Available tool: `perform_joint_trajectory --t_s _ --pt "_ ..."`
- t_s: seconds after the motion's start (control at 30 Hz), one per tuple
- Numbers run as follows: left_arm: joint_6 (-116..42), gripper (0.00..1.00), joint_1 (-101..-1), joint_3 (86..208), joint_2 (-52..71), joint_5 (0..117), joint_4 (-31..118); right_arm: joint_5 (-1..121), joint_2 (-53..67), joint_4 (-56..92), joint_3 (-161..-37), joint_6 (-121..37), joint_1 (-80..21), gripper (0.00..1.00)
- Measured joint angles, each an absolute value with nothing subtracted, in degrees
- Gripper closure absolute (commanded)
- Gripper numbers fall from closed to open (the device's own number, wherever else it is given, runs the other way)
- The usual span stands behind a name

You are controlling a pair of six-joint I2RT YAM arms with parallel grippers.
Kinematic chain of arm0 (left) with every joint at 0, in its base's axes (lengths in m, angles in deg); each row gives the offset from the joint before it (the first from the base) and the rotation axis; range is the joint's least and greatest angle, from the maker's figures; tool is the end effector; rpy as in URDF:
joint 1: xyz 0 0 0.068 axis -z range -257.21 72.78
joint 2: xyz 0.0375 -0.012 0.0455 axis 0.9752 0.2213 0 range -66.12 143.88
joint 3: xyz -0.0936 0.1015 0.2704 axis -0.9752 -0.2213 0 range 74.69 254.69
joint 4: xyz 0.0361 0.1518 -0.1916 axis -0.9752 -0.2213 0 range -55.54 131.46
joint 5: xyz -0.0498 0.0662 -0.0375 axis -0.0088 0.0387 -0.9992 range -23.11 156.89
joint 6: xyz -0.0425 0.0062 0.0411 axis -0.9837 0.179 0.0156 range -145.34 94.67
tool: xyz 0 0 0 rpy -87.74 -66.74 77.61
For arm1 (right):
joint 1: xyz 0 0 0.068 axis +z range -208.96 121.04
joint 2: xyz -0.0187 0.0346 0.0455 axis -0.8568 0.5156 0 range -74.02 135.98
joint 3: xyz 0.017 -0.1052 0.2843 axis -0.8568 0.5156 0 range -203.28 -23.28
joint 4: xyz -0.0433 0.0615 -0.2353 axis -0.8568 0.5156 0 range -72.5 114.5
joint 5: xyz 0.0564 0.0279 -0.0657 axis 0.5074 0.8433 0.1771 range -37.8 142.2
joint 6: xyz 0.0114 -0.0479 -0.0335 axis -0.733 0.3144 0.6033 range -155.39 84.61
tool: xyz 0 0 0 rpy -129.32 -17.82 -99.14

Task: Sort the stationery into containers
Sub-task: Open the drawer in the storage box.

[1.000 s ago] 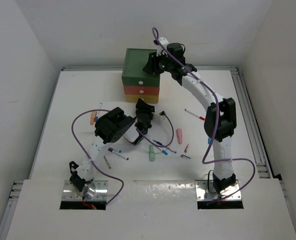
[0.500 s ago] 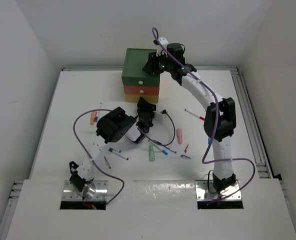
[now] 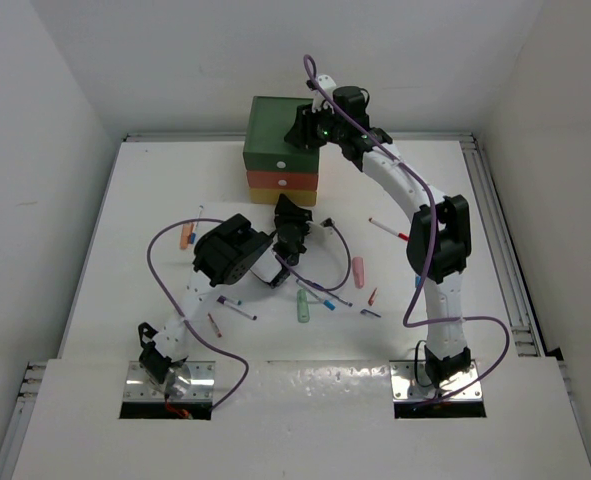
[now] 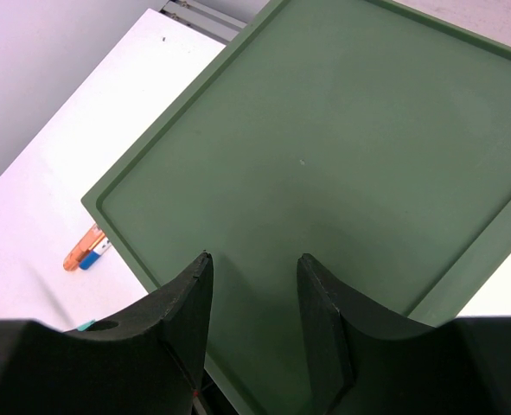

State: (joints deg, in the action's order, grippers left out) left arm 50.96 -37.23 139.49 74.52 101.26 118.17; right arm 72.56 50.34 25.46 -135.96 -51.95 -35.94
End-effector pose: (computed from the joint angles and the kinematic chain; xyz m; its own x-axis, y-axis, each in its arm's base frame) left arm 0.3782 -0.2851 0.0947 0.0978 0.9645 -0.2452 0.0119 0.2452 0.9694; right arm 0.4838 0.2220 0.3312 -0.4869 0.0833 -0.8695 -0.5524 0.7417 0.3804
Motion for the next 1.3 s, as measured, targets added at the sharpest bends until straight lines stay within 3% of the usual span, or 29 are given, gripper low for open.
perform_joint_trajectory --t_s 0.6,1.3 --pt "50.4 1.0 -34.0 131.8 70.3 103.5 118.9 72.6 50.3 25.3 -135.9 -52.0 -35.9 0.57" --pt "47.8 1.0 -23.5 121.2 62.7 117.5 116.9 73.2 48.6 23.2 -132.4 -52.1 -35.6 0.58"
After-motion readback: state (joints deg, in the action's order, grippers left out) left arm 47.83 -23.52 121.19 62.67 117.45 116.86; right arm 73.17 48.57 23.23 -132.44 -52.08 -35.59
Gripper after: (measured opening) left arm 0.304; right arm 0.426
